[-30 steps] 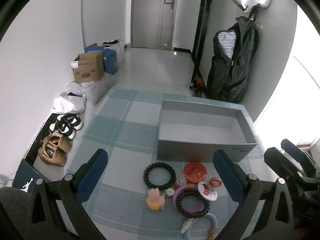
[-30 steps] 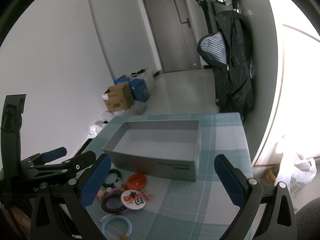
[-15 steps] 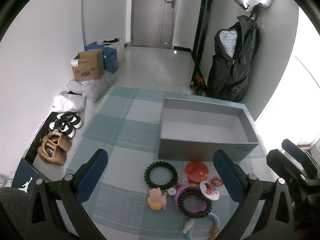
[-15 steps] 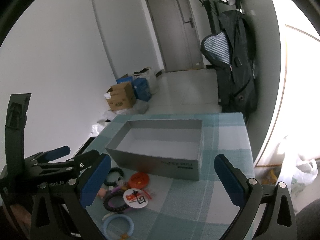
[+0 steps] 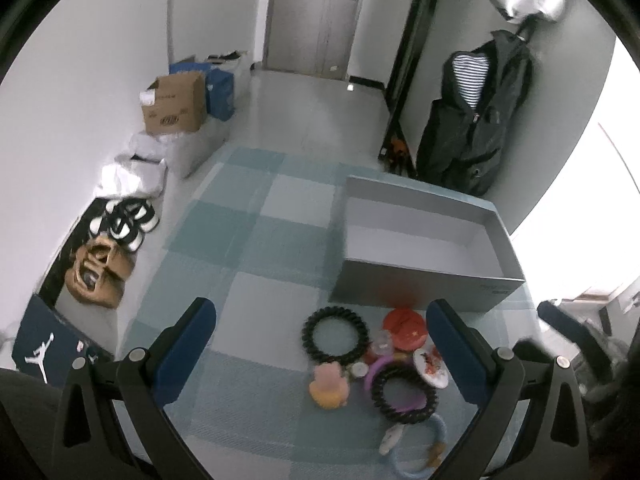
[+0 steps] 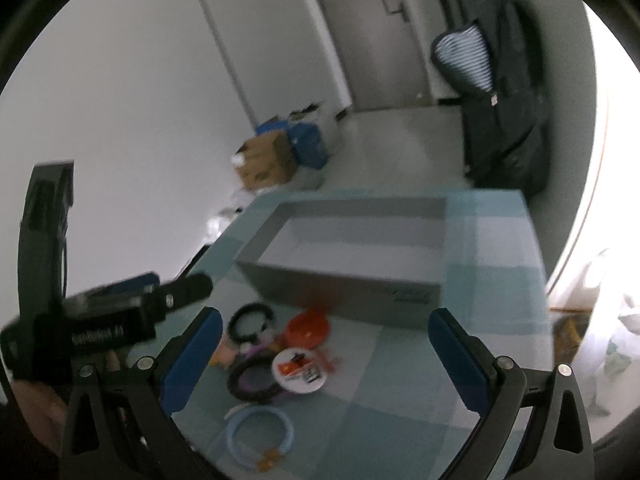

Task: Organize jewelry
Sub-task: 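Grasp the white round badge with the right tool while the left tool grasps a black beaded bracelet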

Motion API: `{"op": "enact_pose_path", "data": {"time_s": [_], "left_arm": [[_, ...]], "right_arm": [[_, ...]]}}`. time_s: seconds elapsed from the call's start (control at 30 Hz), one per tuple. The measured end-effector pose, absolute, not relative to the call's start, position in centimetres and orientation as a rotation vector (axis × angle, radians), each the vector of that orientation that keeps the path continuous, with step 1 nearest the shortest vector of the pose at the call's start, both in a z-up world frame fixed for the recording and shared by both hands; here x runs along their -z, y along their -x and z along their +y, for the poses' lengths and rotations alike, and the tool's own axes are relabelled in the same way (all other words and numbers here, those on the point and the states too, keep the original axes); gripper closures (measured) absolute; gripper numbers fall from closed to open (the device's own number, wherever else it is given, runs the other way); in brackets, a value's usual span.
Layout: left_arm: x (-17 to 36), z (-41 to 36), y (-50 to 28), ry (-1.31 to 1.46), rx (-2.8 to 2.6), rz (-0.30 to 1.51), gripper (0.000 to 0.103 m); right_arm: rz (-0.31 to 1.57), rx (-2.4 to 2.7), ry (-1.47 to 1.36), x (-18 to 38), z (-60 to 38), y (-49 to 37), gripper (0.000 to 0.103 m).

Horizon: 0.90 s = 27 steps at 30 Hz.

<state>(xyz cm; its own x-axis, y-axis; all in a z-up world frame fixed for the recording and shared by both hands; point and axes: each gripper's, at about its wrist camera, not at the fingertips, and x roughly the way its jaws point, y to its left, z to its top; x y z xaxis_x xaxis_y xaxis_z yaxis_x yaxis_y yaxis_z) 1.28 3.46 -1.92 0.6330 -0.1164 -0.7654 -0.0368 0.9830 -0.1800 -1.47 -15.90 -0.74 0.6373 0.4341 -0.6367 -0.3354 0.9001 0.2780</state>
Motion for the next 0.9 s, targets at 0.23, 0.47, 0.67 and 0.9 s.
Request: {"op": "enact_pose_path", "data": {"time_s": [0.23,0.47,0.67,0.9], "left_arm": [[3.2,6.4,-1.6,0.263,-0.006,0.957,0.001],[4.0,7.1,-1.4,0.274,-0.016,1.011,0.001],[4.2,7.5,-1.5,0.297,-0.010,1.052,0.001],[4.5,7.1,-1.4,0.300,0.015,1.087,0.001]], "right_arm": [[0.896,-0.503,-0.077,3.3,-13.2,1.1,0.003],[1.001,-0.496,-0.108,5.2,-13.0,0.0,0.019],[1.068,-0.499,-0.129,5.8,-12.9,-0.3,0.034],[1.108,-0.501,-0.243,5.8,-13.7,-0.3,0.046]]}}
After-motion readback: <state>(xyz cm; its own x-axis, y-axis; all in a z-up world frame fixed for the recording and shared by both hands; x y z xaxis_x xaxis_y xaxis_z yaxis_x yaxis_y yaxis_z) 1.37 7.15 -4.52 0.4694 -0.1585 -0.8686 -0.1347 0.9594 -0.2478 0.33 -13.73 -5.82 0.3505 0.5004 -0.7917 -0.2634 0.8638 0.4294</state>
